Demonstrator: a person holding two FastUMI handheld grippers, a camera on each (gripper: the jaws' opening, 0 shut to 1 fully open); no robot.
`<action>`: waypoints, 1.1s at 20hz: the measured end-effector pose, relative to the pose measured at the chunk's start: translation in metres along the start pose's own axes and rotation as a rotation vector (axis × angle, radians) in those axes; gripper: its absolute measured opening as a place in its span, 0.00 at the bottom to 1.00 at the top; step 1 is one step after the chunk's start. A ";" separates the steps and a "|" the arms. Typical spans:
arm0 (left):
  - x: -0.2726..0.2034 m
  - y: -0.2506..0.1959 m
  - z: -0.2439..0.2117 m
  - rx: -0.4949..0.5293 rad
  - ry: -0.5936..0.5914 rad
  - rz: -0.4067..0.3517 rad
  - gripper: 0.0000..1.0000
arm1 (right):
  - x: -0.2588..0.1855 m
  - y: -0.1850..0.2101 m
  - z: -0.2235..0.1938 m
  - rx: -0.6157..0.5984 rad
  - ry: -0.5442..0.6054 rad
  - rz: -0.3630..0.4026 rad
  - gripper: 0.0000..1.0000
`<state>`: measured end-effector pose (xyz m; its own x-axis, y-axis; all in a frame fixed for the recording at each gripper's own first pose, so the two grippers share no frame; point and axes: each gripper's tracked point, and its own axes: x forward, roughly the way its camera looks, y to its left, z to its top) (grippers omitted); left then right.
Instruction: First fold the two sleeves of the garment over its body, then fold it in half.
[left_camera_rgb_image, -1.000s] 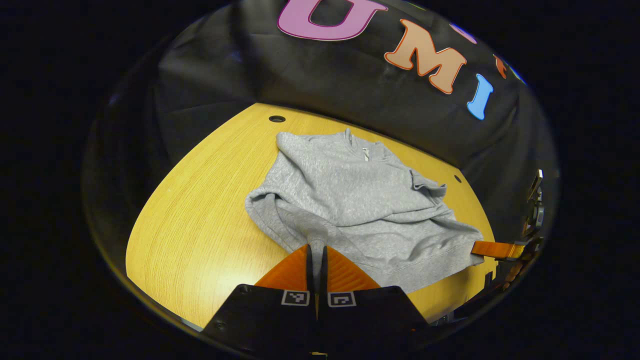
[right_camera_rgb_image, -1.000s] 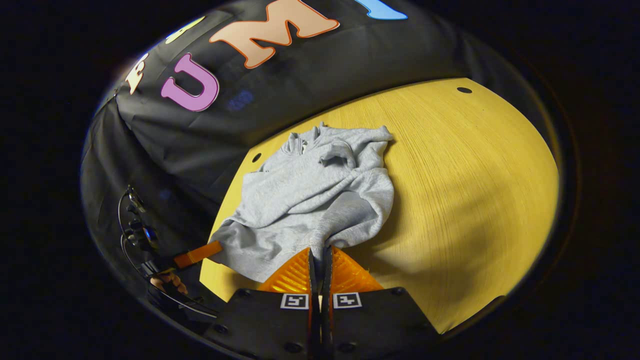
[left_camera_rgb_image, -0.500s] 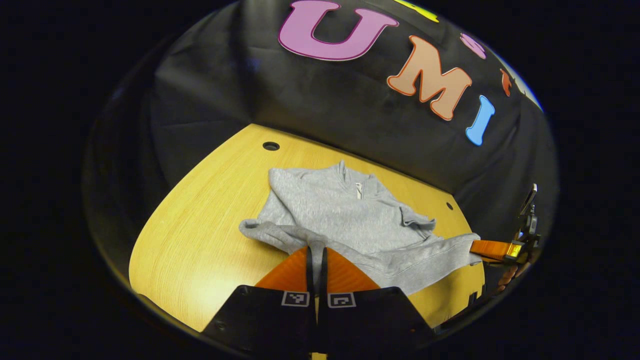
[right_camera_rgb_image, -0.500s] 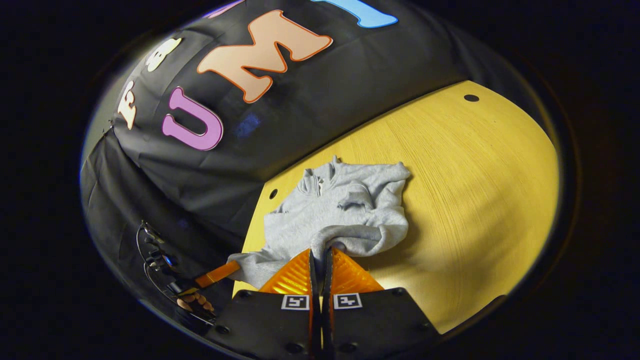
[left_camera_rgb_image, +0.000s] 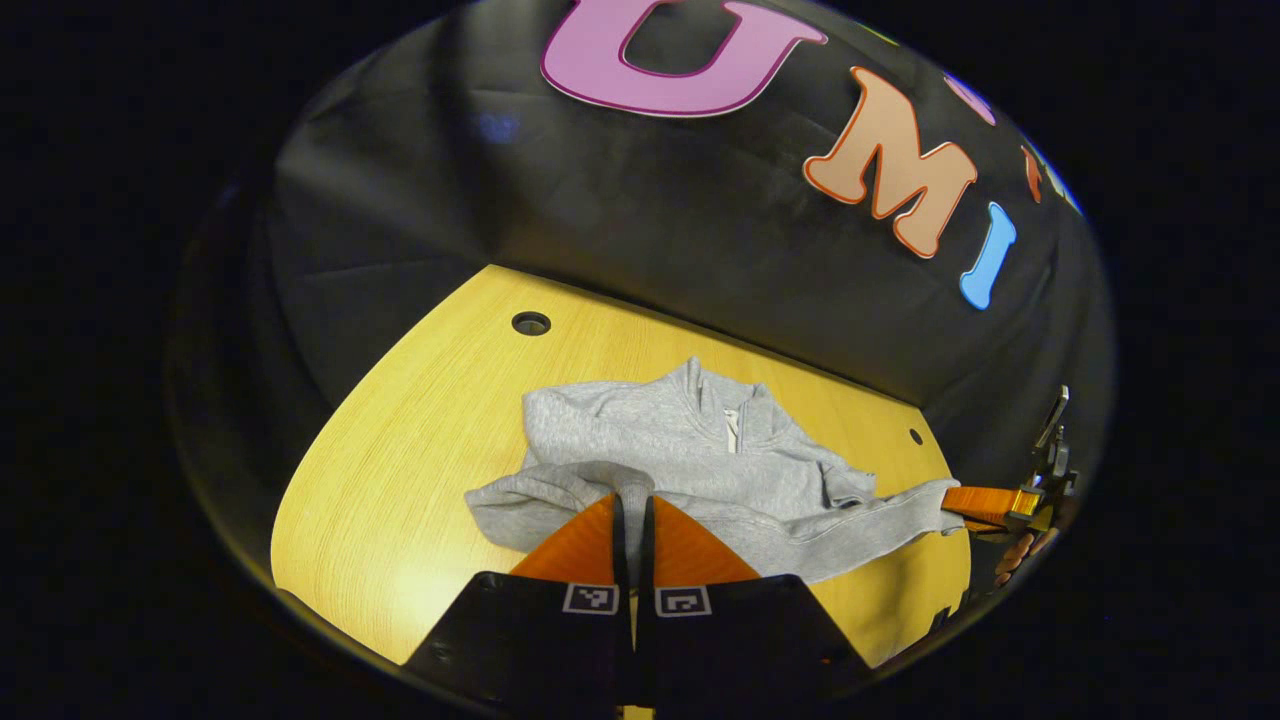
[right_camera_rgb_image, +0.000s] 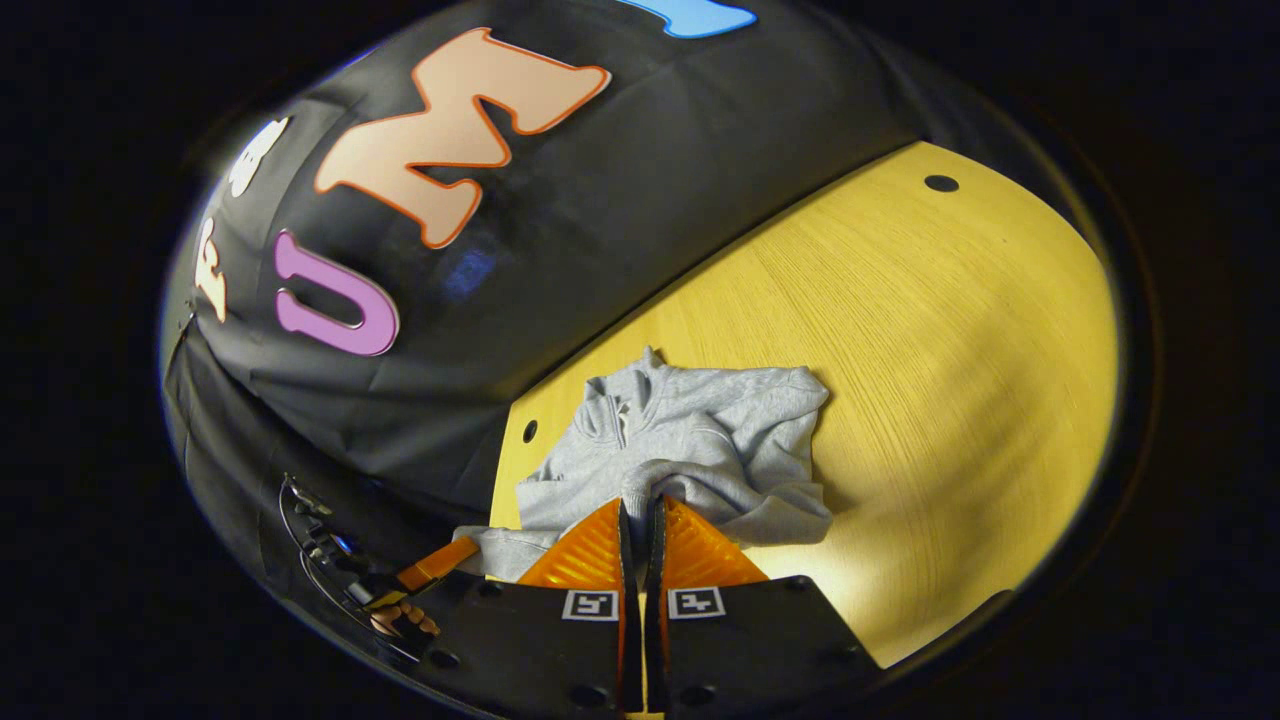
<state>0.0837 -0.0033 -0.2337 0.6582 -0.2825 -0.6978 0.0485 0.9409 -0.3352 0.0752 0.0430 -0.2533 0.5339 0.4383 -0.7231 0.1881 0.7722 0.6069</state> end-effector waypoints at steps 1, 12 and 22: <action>0.010 0.001 -0.001 0.005 0.018 0.004 0.00 | 0.008 -0.004 0.001 0.018 0.010 -0.017 0.04; 0.075 0.014 -0.017 0.025 0.126 0.057 0.00 | 0.061 -0.047 0.011 0.077 0.018 -0.155 0.21; 0.065 0.011 0.064 0.106 -0.135 0.108 0.96 | 0.026 -0.031 0.086 -0.125 -0.279 -0.197 0.98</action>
<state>0.1751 0.0003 -0.2426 0.7585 -0.1581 -0.6322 0.0461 0.9807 -0.1899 0.1543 -0.0094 -0.2621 0.7053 0.1468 -0.6936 0.2163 0.8872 0.4076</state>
